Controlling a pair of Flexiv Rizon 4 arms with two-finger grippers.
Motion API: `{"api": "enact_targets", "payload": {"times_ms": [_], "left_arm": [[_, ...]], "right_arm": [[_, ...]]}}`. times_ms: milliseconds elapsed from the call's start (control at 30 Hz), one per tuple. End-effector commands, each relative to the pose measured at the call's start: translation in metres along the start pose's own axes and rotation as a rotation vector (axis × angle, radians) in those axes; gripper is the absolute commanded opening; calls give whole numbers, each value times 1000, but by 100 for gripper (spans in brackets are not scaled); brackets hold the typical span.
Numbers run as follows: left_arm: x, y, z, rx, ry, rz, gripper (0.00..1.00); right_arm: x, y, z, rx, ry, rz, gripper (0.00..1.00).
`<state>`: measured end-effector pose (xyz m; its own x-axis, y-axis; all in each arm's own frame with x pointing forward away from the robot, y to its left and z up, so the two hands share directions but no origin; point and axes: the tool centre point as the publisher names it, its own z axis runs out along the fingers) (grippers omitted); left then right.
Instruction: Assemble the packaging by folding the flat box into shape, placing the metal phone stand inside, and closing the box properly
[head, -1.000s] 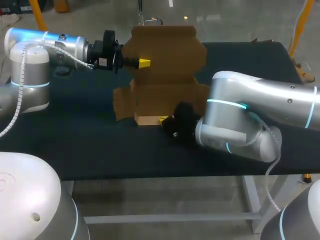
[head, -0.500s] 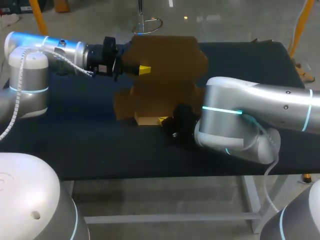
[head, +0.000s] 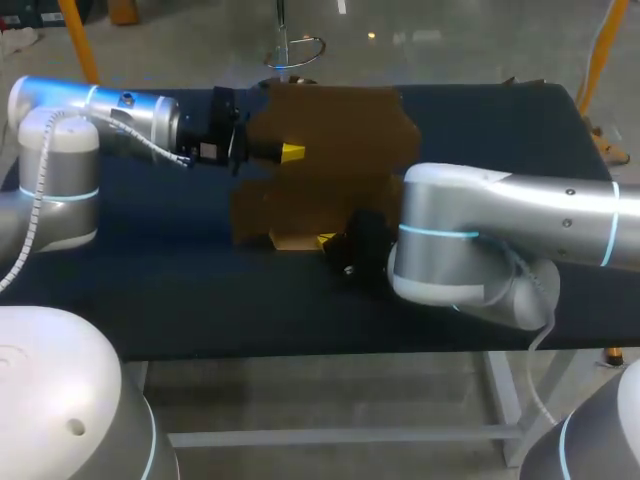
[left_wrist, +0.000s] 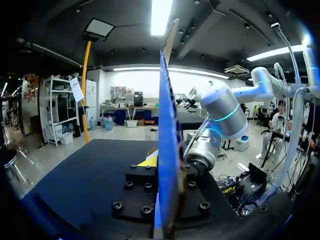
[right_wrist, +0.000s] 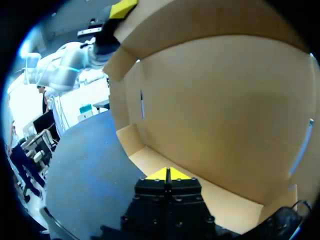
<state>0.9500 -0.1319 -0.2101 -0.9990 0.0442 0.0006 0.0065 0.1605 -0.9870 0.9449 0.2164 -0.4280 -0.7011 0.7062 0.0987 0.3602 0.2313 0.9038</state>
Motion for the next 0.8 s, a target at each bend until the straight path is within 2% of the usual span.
{"api": "enact_targets", "payload": {"times_ms": [33, 333, 800], "left_arm": [[8, 2, 4, 2, -18, -40, 0], [12, 9, 3, 10, -49, -157, 0], [10, 20, 2, 12, -39, -210, 0]], "right_arm": [[2, -4, 5, -2, -8, -1, 0], [2, -4, 5, -2, -8, -1, 0], [2, -4, 5, -2, -8, -1, 0]]}}
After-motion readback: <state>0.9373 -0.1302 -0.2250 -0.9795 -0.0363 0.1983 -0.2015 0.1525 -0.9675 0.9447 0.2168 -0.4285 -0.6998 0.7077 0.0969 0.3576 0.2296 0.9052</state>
